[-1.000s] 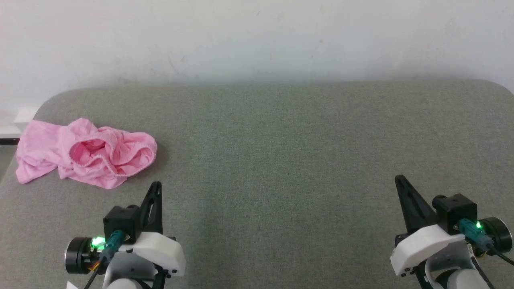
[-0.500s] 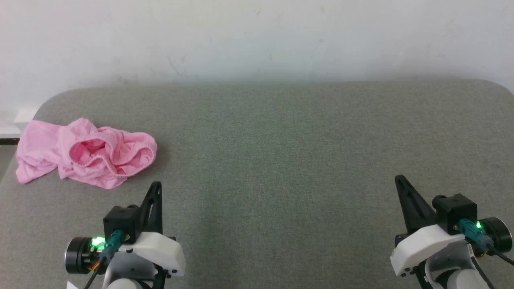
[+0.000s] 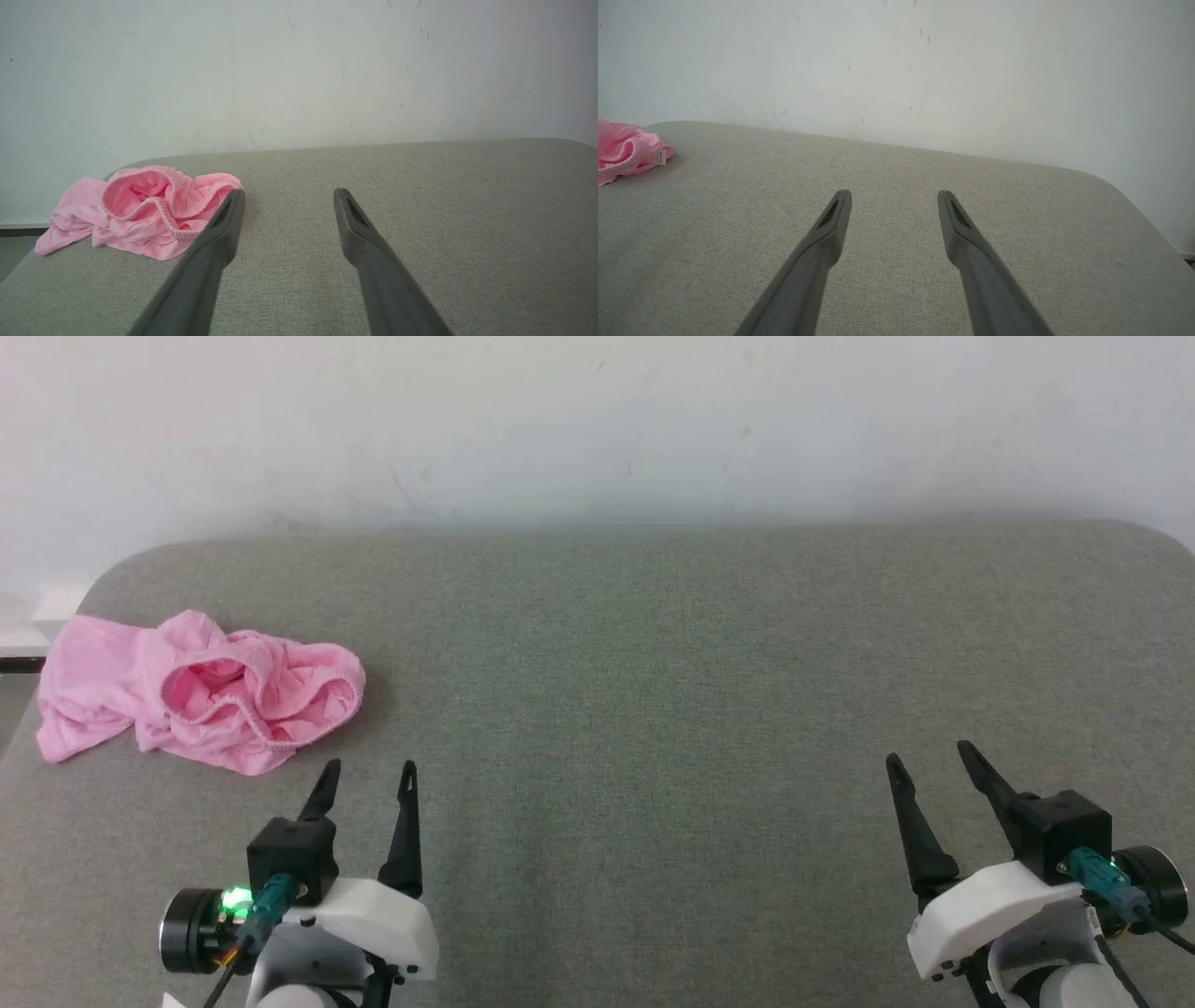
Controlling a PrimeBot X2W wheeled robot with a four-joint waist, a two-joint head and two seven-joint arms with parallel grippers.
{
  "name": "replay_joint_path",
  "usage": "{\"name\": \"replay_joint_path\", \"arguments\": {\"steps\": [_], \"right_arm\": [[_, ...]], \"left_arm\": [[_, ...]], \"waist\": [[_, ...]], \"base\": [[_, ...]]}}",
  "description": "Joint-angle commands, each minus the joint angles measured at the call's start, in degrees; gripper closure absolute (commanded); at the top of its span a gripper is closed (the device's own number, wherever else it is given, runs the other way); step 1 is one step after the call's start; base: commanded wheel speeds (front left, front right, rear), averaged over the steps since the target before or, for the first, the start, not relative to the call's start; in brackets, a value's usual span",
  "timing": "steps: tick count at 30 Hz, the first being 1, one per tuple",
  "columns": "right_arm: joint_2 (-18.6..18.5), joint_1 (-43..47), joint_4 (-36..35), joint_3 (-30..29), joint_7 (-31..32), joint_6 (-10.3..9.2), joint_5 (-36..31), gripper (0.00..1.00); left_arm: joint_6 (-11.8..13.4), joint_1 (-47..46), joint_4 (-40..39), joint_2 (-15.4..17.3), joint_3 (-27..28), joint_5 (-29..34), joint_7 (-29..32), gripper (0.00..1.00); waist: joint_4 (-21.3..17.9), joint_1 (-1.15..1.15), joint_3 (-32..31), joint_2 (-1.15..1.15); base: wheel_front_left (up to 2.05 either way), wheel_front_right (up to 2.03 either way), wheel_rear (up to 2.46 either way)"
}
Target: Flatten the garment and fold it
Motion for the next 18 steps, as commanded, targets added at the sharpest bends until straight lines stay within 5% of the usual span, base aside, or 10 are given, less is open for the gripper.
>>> {"name": "replay_joint_path", "arguments": {"steps": [1, 18], "right_arm": [[0.02, 0.16, 0.52, -0.26, -0.61, 0.0, 0.59, 0.0], [0.05, 0.59, 2.38, -0.68, -2.63, -0.01, 2.8, 0.0]], "left_arm": [[0.47, -0.09, 0.26, -0.03, -0.42, -0.68, -0.7, 0.0], [1.76, 0.31, 0.81, -0.07, -1.51, -2.58, -2.73, 0.0]], "waist": [[0.01, 0.0, 0.01, 0.0], [2.5, 0.0, -0.18, 0.0]], "base": [[0.0, 0.0, 0.0], [0.0, 0.0, 0.0]]}}
